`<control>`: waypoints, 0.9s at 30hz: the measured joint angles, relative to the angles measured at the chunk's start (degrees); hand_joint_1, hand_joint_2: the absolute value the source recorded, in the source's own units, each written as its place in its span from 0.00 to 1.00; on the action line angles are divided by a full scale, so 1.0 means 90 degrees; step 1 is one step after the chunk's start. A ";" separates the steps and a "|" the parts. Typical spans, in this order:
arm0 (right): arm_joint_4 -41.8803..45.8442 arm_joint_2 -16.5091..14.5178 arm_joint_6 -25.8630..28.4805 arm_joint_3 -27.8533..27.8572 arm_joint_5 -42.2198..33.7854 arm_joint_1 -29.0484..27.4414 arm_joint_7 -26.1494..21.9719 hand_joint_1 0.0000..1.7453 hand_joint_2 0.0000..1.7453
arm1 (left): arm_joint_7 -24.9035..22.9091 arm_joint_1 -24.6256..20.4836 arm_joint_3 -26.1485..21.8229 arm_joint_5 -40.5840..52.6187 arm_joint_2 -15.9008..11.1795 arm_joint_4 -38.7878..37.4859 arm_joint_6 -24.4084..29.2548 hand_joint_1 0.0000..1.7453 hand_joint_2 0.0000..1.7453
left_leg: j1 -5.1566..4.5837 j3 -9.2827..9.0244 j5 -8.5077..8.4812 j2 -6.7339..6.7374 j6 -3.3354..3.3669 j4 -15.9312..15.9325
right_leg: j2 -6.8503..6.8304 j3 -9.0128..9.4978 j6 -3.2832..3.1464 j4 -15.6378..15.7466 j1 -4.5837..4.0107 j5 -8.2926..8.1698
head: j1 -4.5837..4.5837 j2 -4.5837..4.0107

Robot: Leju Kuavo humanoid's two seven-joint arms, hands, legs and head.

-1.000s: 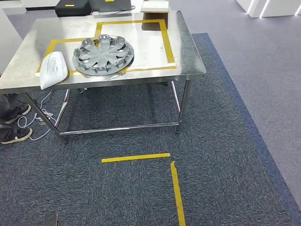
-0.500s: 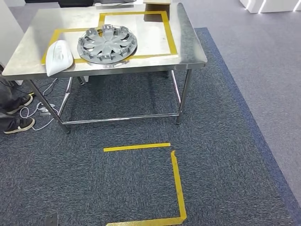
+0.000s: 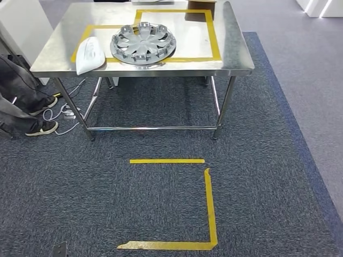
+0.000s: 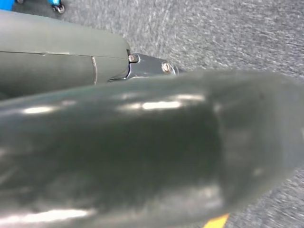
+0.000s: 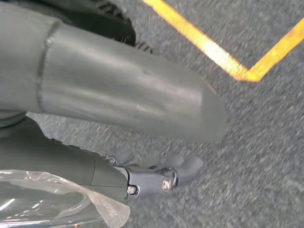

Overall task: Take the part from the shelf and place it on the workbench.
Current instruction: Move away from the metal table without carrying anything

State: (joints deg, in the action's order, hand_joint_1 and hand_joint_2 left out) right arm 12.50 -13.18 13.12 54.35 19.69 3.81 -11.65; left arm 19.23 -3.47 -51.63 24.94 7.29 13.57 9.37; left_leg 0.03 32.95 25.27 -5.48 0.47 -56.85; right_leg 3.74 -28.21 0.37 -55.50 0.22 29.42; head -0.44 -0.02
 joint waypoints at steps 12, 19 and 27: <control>-0.0012 -0.0008 -0.0089 -0.0011 0.0053 0.0011 0.0012 0.00 0.00 | -0.0206 0.0018 -0.0015 0.0091 -0.0005 -0.0010 0.0161 0.00 0.00 | 0.0081 -0.0274 0.0347 0.0909 -0.0234 -0.0244 | -0.0983 -0.0117 -0.0009 -0.0058 0.0021 -0.0062 | -0.0139 -0.0001; -0.0012 -0.0007 -0.0129 -0.0017 0.0066 0.0021 0.0024 0.00 0.00 | -0.0167 0.0035 -0.0029 0.0151 0.0006 -0.0010 0.0140 0.00 0.00 | 0.0058 -0.0251 0.0236 0.0736 0.0113 0.0013 | -0.0710 -0.0358 0.0228 -0.0565 0.0038 0.0320 | -0.0119 -0.0001; -0.0012 -0.0007 -0.0223 -0.0072 0.0191 -0.0044 -0.0051 0.00 0.00 | -0.0010 0.0036 -0.0036 0.0152 0.0007 -0.0010 0.0072 0.00 0.00 | 0.0011 -0.0129 0.0118 0.0116 0.0127 -0.0016 | -0.0058 -0.0298 0.0109 -0.0538 0.0055 0.0096 | -0.0112 -0.0001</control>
State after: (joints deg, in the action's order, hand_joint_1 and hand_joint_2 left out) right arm 12.39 -13.25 11.12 53.70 21.40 3.41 -12.10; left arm 19.14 -3.14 -51.95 26.32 7.35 13.49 10.01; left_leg 0.13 31.79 26.34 -4.44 1.62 -56.99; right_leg 3.22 -30.89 1.35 -60.34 0.71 30.28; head -1.45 -0.02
